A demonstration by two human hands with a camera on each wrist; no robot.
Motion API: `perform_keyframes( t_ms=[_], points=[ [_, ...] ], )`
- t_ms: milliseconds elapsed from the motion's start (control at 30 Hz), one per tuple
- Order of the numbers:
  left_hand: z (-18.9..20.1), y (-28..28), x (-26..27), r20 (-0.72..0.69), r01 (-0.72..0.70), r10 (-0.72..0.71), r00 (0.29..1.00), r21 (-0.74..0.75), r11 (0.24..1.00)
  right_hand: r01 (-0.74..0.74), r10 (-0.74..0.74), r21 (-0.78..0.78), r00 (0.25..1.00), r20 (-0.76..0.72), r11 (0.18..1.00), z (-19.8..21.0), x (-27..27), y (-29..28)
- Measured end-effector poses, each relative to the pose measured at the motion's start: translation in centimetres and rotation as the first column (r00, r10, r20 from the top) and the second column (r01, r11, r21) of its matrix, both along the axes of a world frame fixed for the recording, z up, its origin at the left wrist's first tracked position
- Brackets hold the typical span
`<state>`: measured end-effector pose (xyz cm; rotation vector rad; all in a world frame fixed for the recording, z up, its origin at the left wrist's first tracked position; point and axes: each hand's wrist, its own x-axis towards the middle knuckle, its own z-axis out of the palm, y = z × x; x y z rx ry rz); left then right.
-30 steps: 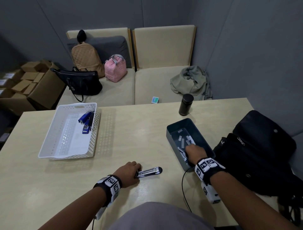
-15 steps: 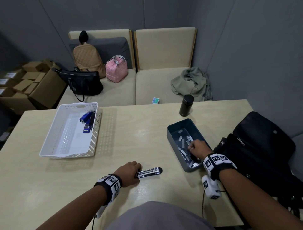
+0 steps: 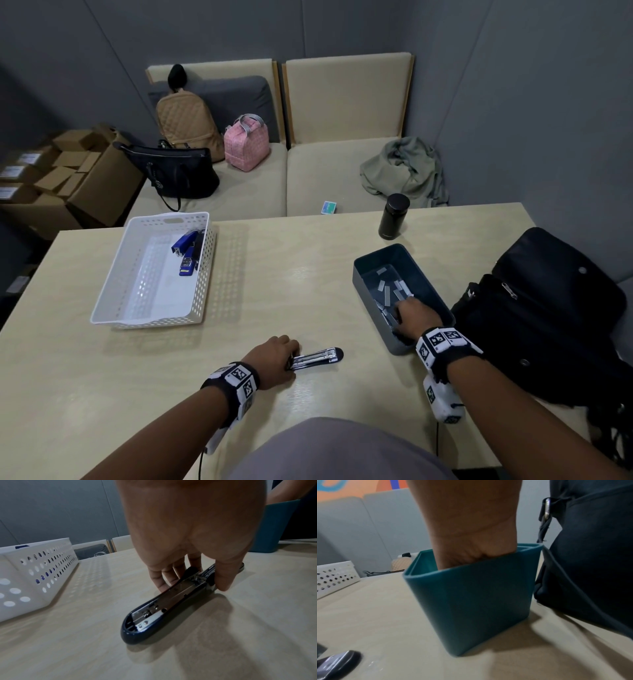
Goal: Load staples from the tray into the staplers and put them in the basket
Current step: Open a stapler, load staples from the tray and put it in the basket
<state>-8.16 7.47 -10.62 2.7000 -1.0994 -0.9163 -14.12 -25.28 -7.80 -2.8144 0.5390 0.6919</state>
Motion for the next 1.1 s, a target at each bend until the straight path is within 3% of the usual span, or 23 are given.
perform_keyframes(
  t_ms=[133, 333, 500, 733, 933, 1000, 1100],
  points=[
    [0.0, 0.1, 0.0, 0.003, 0.002, -0.002, 1.0, -0.002, 1.0, -0.064, 0.061, -0.107, 0.998, -0.026, 0.992, -0.4, 0.1, 1.0],
    [-0.2, 0.1, 0.0, 0.0, -0.011, 0.011, 1.0, -0.012, 1.0, -0.048, 0.047, 0.041, 0.998, 0.036, 0.998, -0.2, -0.1, 1.0],
    [-0.1, 0.0, 0.0, -0.006, -0.021, 0.02, 1.0, -0.012, 1.0, 0.145, -0.173, 0.251, 0.98, 0.096, 0.957, 0.0, 0.1, 0.3],
    [-0.1, -0.1, 0.1, -0.026, -0.026, 0.026, 0.999, -0.012, 1.0, 0.331, -0.444, 0.436, 0.877, 0.185, 0.837, 1.7, 1.8, -0.7],
    [0.1, -0.2, 0.1, -0.029, -0.028, 0.028, 0.999, -0.02, 0.999, 0.086, -0.474, 0.67, 0.773, 0.422, 0.737, 5.2, 5.3, 2.7],
    [0.2, -0.2, 0.1, -0.032, -0.033, 0.032, 0.999, -0.025, 0.999, 0.001, -0.434, 0.688, 0.777, 0.456, 0.725, 6.0, 6.0, 4.9],
    [0.2, -0.1, -0.1, -0.026, -0.041, 0.04, 0.999, -0.03, 0.999, -0.077, -0.306, 0.699, 0.861, 0.406, 0.711, 5.5, 6.1, 8.6]
  ],
)
